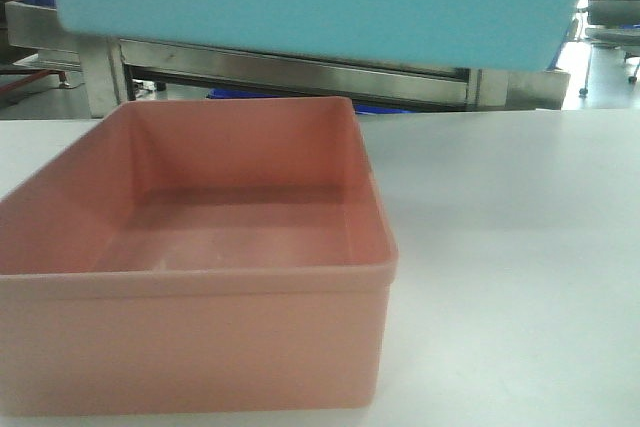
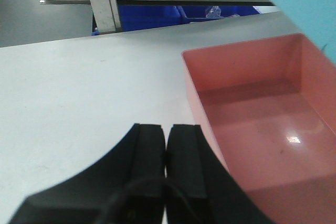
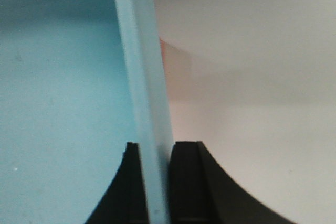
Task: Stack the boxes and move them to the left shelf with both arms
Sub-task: 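Lift the light-blue bin with the right gripper and move it over the pink bin, then lower the light-blue bin into the pink bin and open the right gripper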
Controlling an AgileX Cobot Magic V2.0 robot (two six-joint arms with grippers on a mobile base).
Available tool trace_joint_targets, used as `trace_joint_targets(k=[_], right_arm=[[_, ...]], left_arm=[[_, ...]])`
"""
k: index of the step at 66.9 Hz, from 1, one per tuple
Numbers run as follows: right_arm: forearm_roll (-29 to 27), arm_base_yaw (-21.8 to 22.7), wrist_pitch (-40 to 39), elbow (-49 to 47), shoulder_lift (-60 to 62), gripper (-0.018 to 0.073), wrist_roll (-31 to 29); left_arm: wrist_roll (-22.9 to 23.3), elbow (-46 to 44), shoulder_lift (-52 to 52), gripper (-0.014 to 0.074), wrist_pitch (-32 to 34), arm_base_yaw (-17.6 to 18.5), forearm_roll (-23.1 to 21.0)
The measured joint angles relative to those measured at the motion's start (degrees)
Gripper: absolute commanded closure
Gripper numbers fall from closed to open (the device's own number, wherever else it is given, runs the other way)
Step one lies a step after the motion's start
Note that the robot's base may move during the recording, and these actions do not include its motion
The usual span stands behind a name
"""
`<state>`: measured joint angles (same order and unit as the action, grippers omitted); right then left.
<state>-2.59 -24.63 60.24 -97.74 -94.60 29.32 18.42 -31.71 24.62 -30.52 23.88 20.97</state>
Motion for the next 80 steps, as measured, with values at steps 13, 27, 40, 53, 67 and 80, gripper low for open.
trace_joint_targets(k=[13,27,40,53,67,80], right_arm=[[13.9,-10.5,1.1,0.0,-0.2,0.0505,13.4],[14.8,-15.5,0.7,0.0,-3.6,0.0505,18.3],[14.8,-17.1,0.6,0.0,-7.7,0.0505,20.2],[14.9,-17.1,-0.6,0.0,-10.6,0.0505,22.6],[15.1,-17.1,-1.5,0.0,-13.1,0.0505,23.4],[15.4,-17.1,-1.5,0.0,-13.7,0.0505,23.6]], left_arm=[[0.0,0.0,0.0,0.0606,0.0,0.0,0.0],[0.0,0.0,0.0,0.0606,0.0,0.0,0.0],[0.0,0.0,0.0,0.0606,0.0,0.0,0.0],[0.0,0.0,0.0,0.0606,0.0,0.0,0.0],[0.0,0.0,0.0,0.0606,0.0,0.0,0.0],[0.0,0.0,0.0,0.0606,0.0,0.0,0.0]])
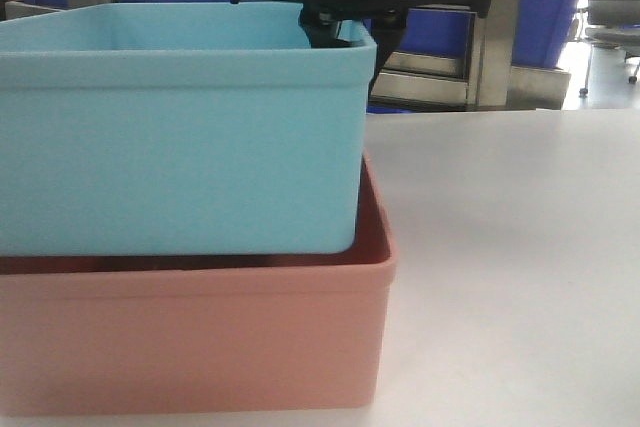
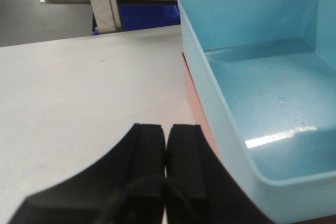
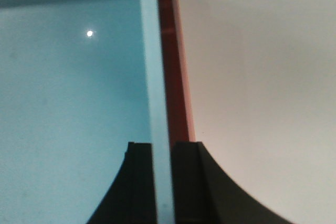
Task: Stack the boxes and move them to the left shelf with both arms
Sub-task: 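Lower the light-blue bin into the pink bin and open the right gripper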
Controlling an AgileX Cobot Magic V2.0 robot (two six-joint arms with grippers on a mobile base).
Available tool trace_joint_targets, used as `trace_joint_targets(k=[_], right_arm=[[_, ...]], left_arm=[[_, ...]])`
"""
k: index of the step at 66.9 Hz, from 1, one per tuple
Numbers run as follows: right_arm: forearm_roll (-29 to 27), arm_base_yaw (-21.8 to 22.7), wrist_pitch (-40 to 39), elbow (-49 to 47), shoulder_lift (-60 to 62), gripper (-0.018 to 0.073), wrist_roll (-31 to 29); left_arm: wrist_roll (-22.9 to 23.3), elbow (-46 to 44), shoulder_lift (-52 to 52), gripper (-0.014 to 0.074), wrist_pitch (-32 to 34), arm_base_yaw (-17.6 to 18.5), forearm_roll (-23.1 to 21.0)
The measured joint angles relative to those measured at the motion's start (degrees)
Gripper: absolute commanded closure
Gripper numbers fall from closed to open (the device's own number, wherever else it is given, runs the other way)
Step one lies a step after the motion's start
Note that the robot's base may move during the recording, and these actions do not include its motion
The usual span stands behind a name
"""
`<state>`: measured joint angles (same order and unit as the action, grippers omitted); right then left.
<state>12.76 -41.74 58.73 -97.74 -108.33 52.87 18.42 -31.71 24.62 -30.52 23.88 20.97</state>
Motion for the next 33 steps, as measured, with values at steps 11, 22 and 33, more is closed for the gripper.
trace_joint_targets(k=[11,22,33], right_arm=[[0.3,0.0,0.0,0.0,0.0,0.0505,-1.1],[0.7,0.0,0.7,0.0,0.0,0.0505,-3.3],[1.6,0.0,1.3,0.0,-0.1,0.0505,-4.4]], left_arm=[[0.0,0.0,0.0,0.0606,0.0,0.0,0.0],[0.0,0.0,0.0,0.0606,0.0,0.0,0.0],[0.0,0.0,0.0,0.0606,0.0,0.0,0.0]])
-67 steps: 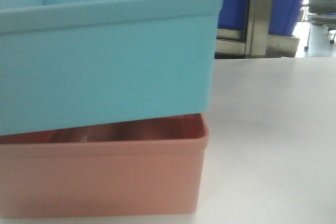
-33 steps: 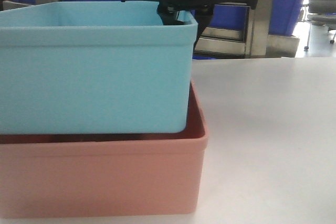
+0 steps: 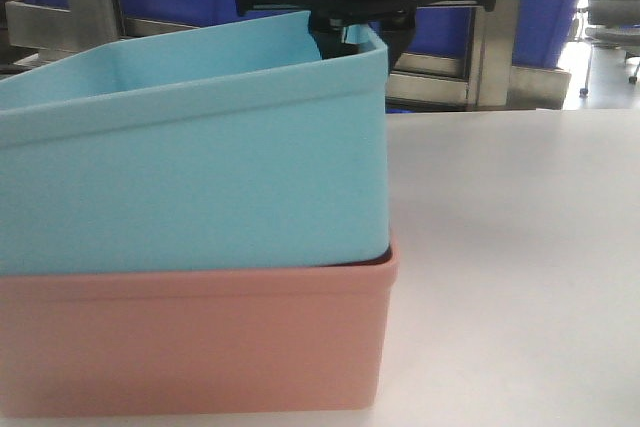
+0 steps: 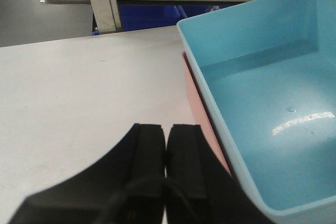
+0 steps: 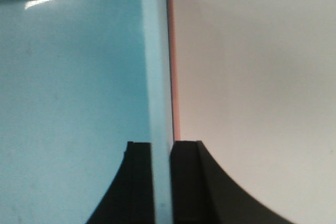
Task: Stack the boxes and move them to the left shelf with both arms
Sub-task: 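Lower the light-blue bin into the pink bin and open the right gripper, then lower both grippers onto the stacked bins' rims and close them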
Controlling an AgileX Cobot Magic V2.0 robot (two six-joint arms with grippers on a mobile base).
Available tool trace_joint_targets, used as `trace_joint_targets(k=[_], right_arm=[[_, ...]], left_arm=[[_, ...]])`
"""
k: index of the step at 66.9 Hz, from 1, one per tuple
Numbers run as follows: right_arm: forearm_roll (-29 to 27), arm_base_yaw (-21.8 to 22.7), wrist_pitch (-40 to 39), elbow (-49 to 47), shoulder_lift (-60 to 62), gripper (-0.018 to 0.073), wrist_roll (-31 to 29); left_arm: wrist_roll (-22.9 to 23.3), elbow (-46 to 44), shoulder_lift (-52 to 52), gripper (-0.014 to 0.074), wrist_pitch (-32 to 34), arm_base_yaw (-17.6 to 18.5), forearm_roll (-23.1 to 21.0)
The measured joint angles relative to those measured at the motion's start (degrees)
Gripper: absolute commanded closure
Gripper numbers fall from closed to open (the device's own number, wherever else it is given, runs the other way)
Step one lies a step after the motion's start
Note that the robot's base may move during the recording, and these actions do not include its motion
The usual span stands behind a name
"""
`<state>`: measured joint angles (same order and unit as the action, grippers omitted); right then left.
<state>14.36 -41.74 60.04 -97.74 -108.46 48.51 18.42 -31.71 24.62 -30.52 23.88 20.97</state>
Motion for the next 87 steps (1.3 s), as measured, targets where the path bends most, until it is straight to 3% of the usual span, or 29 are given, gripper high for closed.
trace_joint_targets(k=[56,63,78,87], right_arm=[[0.4,0.0,-0.3,0.0,-4.2,0.0494,-0.7],[0.4,-0.1,-0.3,0.0,-4.2,0.0386,-1.4],[0.8,-0.1,-1.3,0.0,-4.2,-0.0019,-2.1],[1.6,-0.1,-1.1,-0.1,-4.2,-0.0044,-3.0]], left_arm=[[0.0,0.0,0.0,0.0606,0.0,0.0,0.0],[0.0,0.0,0.0,0.0606,0.0,0.0,0.0],[0.0,0.0,0.0,0.059,0.0,0.0,0.0],[0.0,0.0,0.0,0.0469,0.0,0.0,0.0]])
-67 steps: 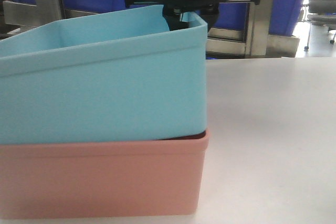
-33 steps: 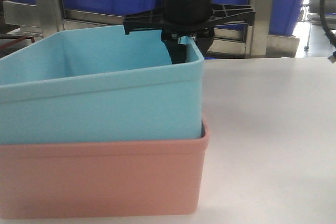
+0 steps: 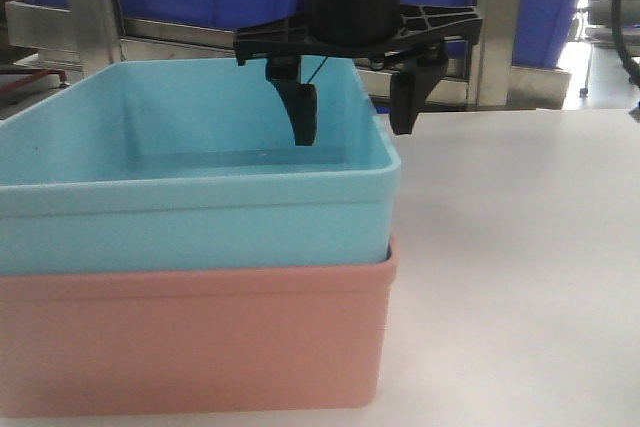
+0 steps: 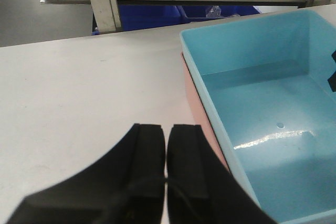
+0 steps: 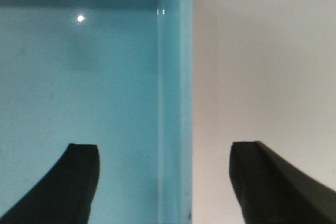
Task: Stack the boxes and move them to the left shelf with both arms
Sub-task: 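Lower both grippers onto the stacked bins' rims and close them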
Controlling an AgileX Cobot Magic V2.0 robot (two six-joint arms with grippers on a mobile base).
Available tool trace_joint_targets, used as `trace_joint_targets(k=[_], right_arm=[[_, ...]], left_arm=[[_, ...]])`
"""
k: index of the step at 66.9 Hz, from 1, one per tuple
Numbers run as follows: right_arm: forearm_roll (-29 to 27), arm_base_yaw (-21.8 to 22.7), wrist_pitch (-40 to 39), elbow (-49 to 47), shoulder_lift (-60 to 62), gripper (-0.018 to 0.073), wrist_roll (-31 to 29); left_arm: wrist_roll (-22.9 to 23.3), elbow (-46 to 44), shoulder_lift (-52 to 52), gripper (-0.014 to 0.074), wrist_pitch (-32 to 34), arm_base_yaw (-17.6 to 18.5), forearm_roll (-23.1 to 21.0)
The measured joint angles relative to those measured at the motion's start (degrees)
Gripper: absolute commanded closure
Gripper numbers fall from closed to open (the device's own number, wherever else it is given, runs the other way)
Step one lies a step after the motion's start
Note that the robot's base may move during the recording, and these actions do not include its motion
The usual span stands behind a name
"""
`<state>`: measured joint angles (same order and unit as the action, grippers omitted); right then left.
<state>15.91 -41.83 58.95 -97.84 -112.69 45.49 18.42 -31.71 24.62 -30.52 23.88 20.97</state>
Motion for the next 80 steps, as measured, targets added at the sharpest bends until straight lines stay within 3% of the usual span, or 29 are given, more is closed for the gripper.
trace_joint_targets(k=[10,18,33,42,52,80], right_arm=[[0.2,0.0,0.2,0.0,1.2,-0.0043,-3.0],[0.3,0.0,0.6,-0.1,2.9,-0.0043,-5.0],[0.1,0.1,2.7,-0.4,4.1,-0.0043,-8.7],[-3.5,1.7,3.0,-0.4,4.1,-0.0043,-11.0],[-8.0,4.0,3.1,-0.4,4.1,-0.0043,-14.8],[-9.8,4.5,0.9,-0.4,2.4,-0.0043,-18.1]], left_arm=[[0.0,0.0,0.5,0.0197,-0.2,0.0,-0.5],[0.0,-0.5,3.4,0.0089,-0.5,0.0,-3.0],[0.0,-8.4,15.0,0.0094,-3.7,0.0,-8.4],[0.0,-16.4,24.6,0.0094,-8.9,0.0,-11.0],[0.0,-23.5,34.7,0.0094,-12.3,0.0,-11.5],[0.0,-30.6,55.1,0.0094,-11.9,0.0,-13.7]])
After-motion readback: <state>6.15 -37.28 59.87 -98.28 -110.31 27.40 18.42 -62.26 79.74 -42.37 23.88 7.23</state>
